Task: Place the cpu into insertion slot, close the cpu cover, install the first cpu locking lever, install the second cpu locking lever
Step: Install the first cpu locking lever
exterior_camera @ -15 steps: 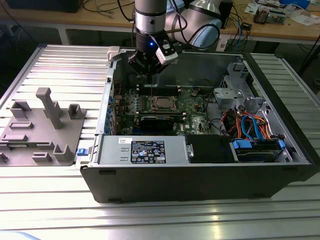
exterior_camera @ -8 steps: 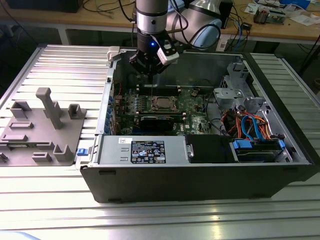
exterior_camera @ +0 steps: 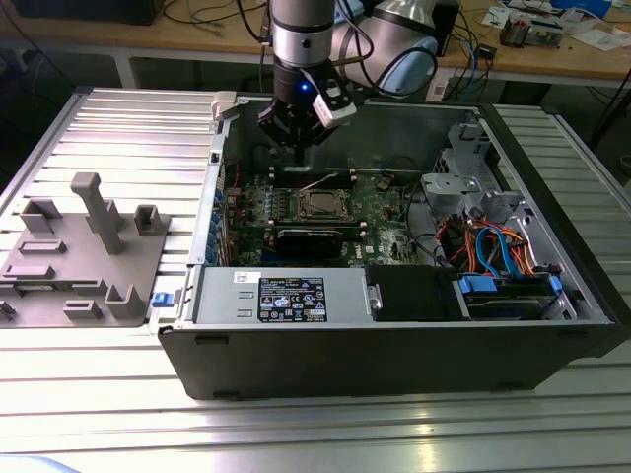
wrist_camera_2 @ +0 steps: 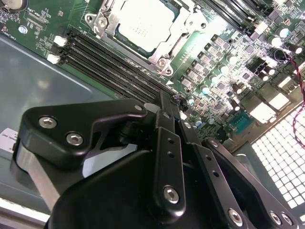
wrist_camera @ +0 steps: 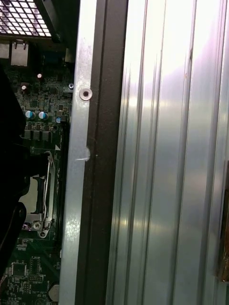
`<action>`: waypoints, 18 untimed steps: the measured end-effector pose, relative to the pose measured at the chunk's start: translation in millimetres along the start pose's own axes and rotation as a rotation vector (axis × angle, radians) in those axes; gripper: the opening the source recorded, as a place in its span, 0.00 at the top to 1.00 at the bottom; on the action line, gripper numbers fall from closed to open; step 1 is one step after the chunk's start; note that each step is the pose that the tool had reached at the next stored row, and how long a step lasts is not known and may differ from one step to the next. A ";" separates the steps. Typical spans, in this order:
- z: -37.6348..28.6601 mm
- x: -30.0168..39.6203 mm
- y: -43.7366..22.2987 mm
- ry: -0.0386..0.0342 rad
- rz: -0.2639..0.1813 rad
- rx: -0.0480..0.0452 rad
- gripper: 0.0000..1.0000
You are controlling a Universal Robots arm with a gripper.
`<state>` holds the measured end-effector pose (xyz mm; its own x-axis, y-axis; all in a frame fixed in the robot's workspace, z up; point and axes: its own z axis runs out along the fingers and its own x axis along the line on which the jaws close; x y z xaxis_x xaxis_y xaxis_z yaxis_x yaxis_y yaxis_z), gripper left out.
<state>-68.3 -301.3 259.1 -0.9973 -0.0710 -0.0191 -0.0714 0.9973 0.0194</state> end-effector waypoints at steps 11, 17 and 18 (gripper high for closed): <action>0.1 -4.1 -0.3 0.0001 0.000 0.0000 0.89; 0.2 -4.9 -0.3 0.0001 0.000 0.0000 0.89; 0.4 -4.9 -0.3 0.0002 0.000 0.0001 0.89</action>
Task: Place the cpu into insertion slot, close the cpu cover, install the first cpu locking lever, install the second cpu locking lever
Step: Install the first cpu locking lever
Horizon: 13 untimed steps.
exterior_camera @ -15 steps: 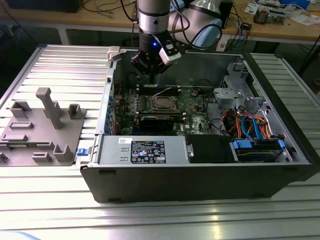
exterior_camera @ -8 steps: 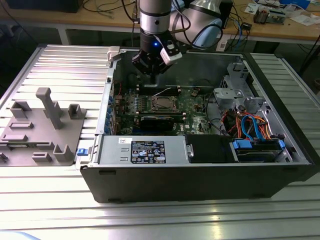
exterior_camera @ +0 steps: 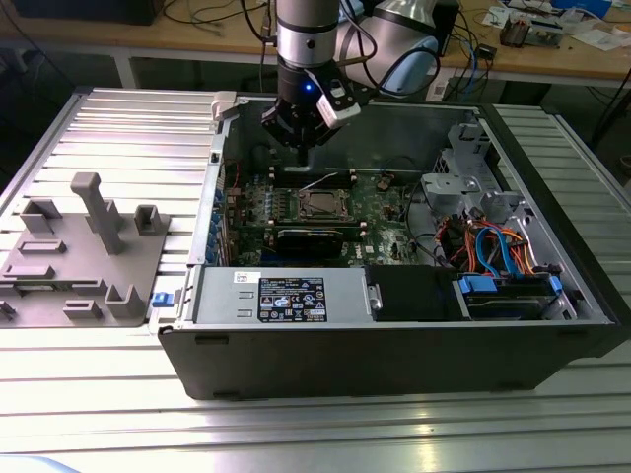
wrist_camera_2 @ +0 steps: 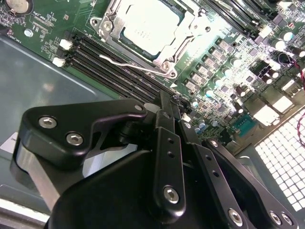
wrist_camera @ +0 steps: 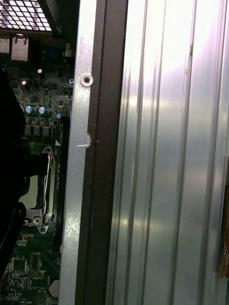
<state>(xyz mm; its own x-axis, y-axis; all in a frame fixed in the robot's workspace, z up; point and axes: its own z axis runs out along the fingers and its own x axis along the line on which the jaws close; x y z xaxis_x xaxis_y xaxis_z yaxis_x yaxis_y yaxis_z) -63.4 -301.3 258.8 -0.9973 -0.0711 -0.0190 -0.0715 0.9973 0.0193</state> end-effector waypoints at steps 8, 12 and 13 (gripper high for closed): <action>1.1 -1.6 -0.2 0.0000 0.000 0.0019 0.89; 3.9 -4.2 -0.4 0.0001 0.000 0.0023 0.89; 4.0 -4.3 -0.4 0.0001 0.000 0.0023 0.89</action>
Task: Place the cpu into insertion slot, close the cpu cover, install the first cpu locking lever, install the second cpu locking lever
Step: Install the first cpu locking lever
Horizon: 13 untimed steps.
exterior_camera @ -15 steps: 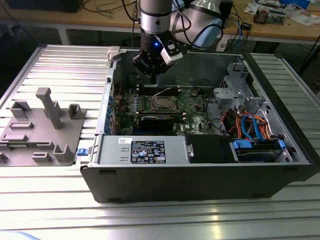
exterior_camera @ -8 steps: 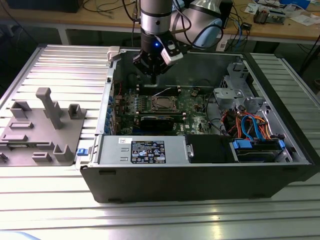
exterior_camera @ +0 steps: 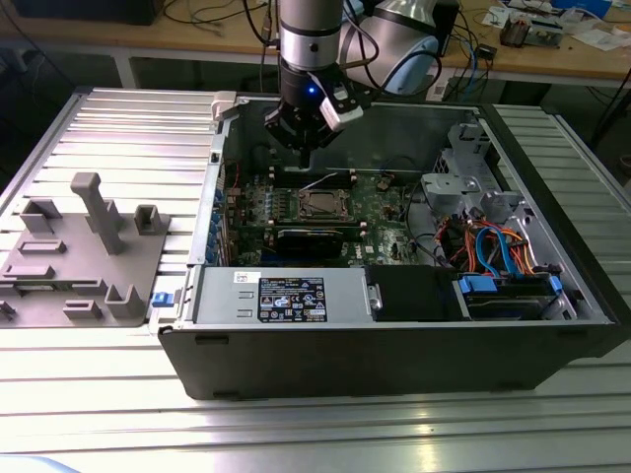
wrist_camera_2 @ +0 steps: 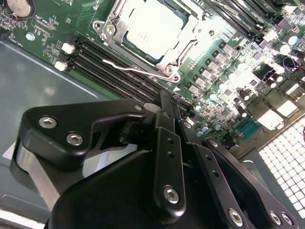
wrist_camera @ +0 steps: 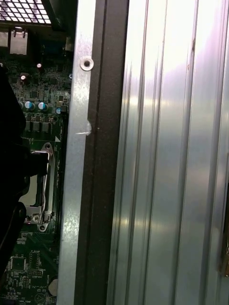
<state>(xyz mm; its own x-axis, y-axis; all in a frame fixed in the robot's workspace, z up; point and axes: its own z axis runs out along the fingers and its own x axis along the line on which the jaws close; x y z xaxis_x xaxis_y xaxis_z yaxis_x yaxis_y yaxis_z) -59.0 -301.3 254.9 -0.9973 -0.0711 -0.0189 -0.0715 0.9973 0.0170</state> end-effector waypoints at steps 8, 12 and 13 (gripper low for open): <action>2.4 -0.1 0.0 0.0000 -0.001 0.0007 0.89; 3.8 0.0 0.0 0.0002 -0.002 0.0012 0.89; 4.1 0.0 0.0 0.0002 -0.002 0.0013 0.89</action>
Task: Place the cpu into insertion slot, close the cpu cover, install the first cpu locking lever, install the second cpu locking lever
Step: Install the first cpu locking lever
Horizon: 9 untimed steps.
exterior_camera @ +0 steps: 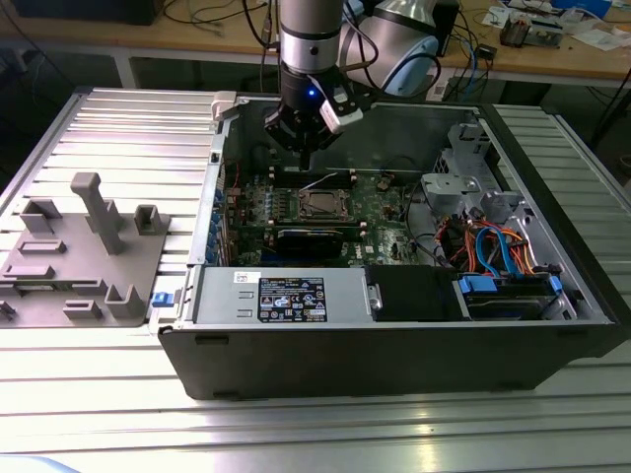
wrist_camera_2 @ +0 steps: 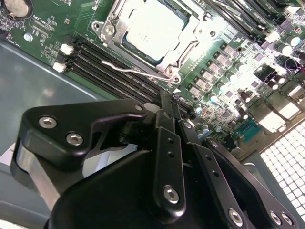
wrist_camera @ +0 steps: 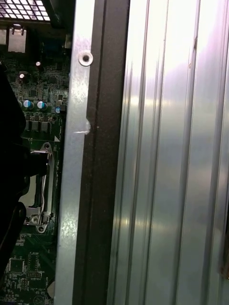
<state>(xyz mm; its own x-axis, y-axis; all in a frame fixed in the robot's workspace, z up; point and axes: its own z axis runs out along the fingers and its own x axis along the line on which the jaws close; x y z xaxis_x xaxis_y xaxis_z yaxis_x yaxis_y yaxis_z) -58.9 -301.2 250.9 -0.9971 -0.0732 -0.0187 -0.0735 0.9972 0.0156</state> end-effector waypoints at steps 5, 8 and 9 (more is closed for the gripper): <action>0.8 0.0 0.0 -0.0001 0.000 0.0000 0.89; 5.6 0.1 -0.1 -0.0002 0.000 -0.0001 0.89; 5.7 0.1 -0.1 -0.0002 0.000 -0.0001 0.89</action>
<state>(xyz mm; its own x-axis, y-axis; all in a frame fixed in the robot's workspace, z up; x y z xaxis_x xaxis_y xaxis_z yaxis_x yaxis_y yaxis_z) -58.8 -301.2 245.1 -0.9971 -0.0734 -0.0188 -0.0737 0.9972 0.0157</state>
